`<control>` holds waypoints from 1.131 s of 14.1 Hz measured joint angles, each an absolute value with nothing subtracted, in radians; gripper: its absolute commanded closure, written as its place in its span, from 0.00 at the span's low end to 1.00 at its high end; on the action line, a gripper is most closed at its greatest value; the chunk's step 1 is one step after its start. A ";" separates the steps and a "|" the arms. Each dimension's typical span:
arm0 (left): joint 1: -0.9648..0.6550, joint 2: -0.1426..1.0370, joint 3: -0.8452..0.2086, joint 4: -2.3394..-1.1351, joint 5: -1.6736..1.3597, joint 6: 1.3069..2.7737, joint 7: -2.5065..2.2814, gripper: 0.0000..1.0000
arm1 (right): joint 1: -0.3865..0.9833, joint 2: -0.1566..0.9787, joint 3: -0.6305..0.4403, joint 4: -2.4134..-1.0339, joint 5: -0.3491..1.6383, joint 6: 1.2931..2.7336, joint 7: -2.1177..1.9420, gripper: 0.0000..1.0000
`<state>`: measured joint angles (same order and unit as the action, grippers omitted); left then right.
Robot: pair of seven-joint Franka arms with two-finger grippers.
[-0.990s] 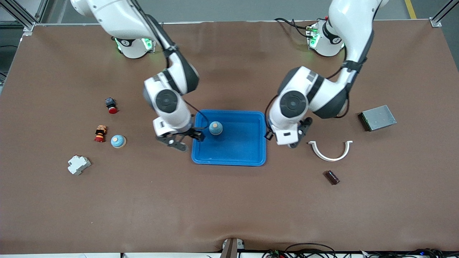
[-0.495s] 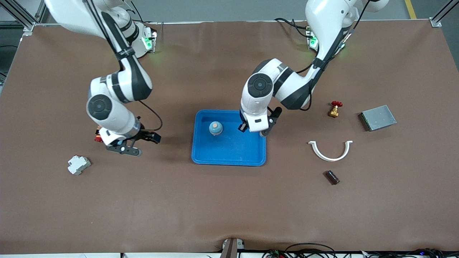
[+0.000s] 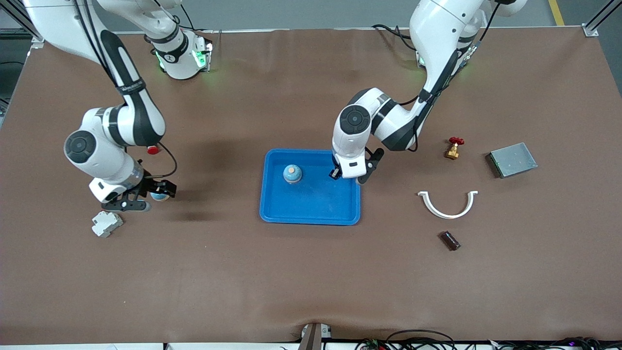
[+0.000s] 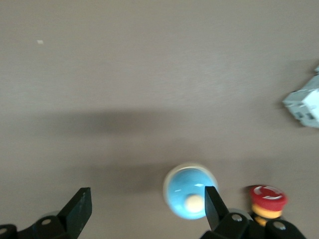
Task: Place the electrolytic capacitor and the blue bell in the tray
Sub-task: 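Lower the capacitor into the tray while the right gripper reaches the second bell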
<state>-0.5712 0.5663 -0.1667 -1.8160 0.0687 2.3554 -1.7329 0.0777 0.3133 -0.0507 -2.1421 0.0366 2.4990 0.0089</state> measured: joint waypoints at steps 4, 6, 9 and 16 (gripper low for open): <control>-0.572 0.590 -0.166 -1.818 0.072 2.357 -1.733 1.00 | 0.028 0.315 -0.050 -2.168 0.037 2.549 -0.071 0.00; -0.573 0.600 -0.166 -1.818 0.076 2.361 -1.733 1.00 | 0.005 0.322 -0.050 -2.184 0.037 2.582 -0.095 0.00; -0.574 0.617 -0.166 -1.818 0.090 2.368 -1.733 1.00 | -0.010 0.333 -0.048 -2.229 0.037 2.654 -0.103 0.00; -0.576 0.627 -0.166 -1.809 0.095 2.379 -1.733 1.00 | -0.013 0.383 -0.042 -2.283 0.041 2.760 -0.086 0.00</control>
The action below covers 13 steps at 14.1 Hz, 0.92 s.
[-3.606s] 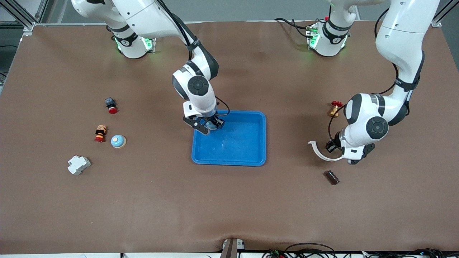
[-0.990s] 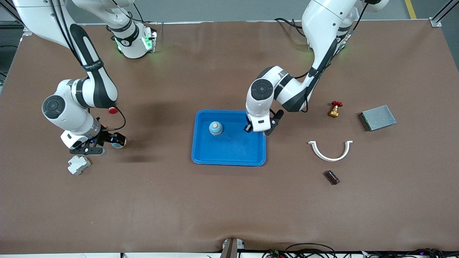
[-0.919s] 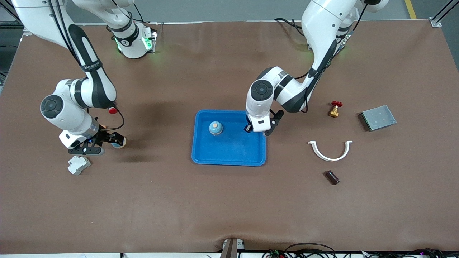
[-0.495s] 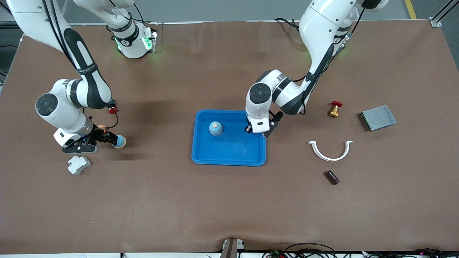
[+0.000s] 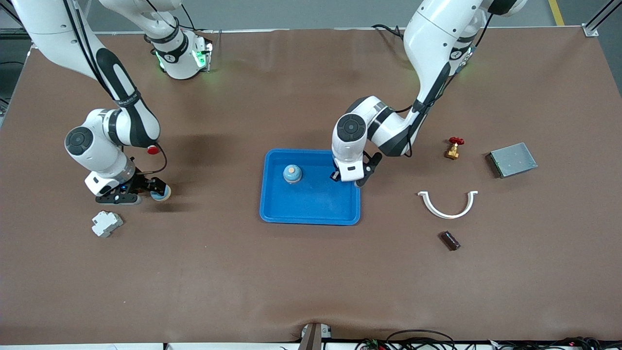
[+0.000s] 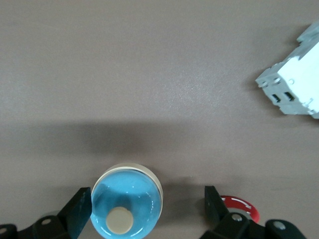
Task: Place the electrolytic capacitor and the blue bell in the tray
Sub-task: 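Lower the capacitor into the tray while the right gripper reaches the second bell, then grasp the second bell with the right gripper while the left gripper reaches a capacitor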
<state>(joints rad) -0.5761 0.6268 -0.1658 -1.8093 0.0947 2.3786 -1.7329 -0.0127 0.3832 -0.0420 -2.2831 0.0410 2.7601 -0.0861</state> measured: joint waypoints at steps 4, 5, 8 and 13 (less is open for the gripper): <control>-0.576 0.627 -0.166 -1.808 0.095 2.379 -1.733 0.39 | -0.004 0.386 -0.025 -2.296 0.041 2.772 -0.033 0.00; -0.576 0.627 -0.166 -1.807 0.096 2.380 -1.732 0.17 | -0.002 0.386 -0.022 -2.297 0.041 2.773 -0.026 0.00; -0.577 0.627 -0.166 -1.800 0.096 2.380 -1.731 0.00 | -0.001 0.391 -0.022 -2.300 0.041 2.783 -0.019 0.00; -0.576 0.626 -0.166 -1.750 0.100 2.351 -1.727 0.00 | 0.002 0.417 -0.020 -2.300 0.041 2.791 -0.008 0.00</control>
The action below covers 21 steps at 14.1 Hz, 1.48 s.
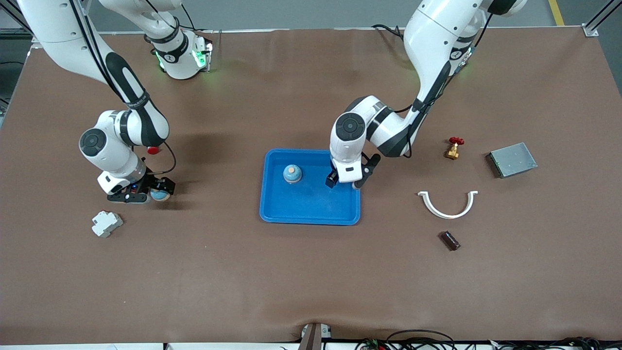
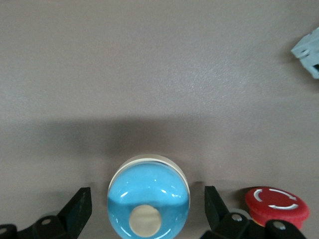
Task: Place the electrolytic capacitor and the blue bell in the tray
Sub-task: 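Grasp the second bell with the right gripper while the left gripper reaches a capacitor, then carry the second bell into the tray while the left gripper descends to the capacitor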
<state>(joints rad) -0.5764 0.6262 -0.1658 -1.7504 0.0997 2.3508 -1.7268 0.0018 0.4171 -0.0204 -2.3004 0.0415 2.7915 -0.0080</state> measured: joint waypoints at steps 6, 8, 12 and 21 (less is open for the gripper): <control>-0.512 0.595 -0.158 -1.659 0.178 2.118 -1.419 0.00 | 0.025 0.420 -0.020 -2.300 0.042 2.792 0.015 1.00; -0.448 0.566 -0.155 -1.657 0.178 2.100 -1.310 0.00 | 0.026 0.419 -0.020 -2.300 0.042 2.792 0.016 1.00; -0.326 0.533 -0.153 -1.657 0.197 2.090 -1.138 0.00 | 0.042 0.411 -0.018 -2.255 0.042 2.688 0.063 1.00; -0.147 0.534 -0.152 -1.642 0.281 2.100 -0.973 0.00 | 0.323 0.383 -0.005 -1.985 0.046 2.416 0.647 1.00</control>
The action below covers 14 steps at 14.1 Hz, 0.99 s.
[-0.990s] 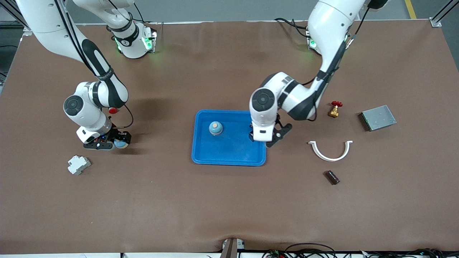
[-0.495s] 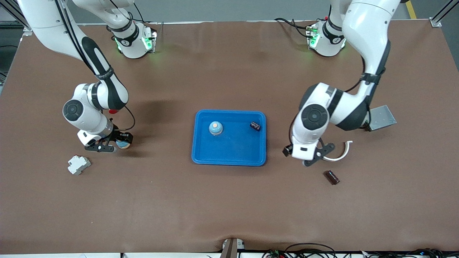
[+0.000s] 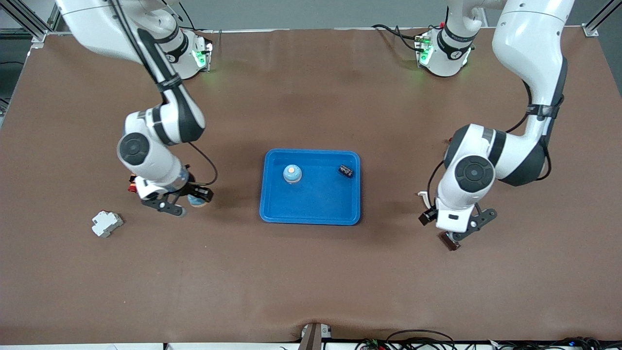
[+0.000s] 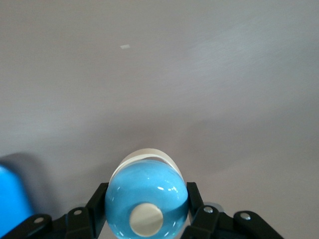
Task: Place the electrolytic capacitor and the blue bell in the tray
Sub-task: 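Carry the second bell into the tray while the left gripper descends to the capacitor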
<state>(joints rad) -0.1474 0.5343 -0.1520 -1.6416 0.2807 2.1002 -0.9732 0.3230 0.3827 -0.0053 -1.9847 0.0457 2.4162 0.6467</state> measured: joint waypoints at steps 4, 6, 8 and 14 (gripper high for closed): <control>-0.109 0.586 -0.152 -1.621 0.285 2.126 -0.917 0.00 | 0.462 0.479 -0.005 -1.854 0.046 2.416 0.925 1.00; -0.072 0.623 -0.151 -1.601 0.285 2.136 -0.858 0.00 | 0.505 0.543 -0.005 -1.782 0.047 2.416 1.023 1.00; -0.033 0.679 -0.151 -1.554 0.285 2.146 -0.806 0.00 | 0.540 0.607 -0.005 -1.709 0.047 2.417 1.103 1.00; -0.025 0.739 -0.157 -1.488 0.237 2.172 -0.788 0.00 | 0.603 0.749 -0.006 -1.556 0.047 2.409 1.258 1.00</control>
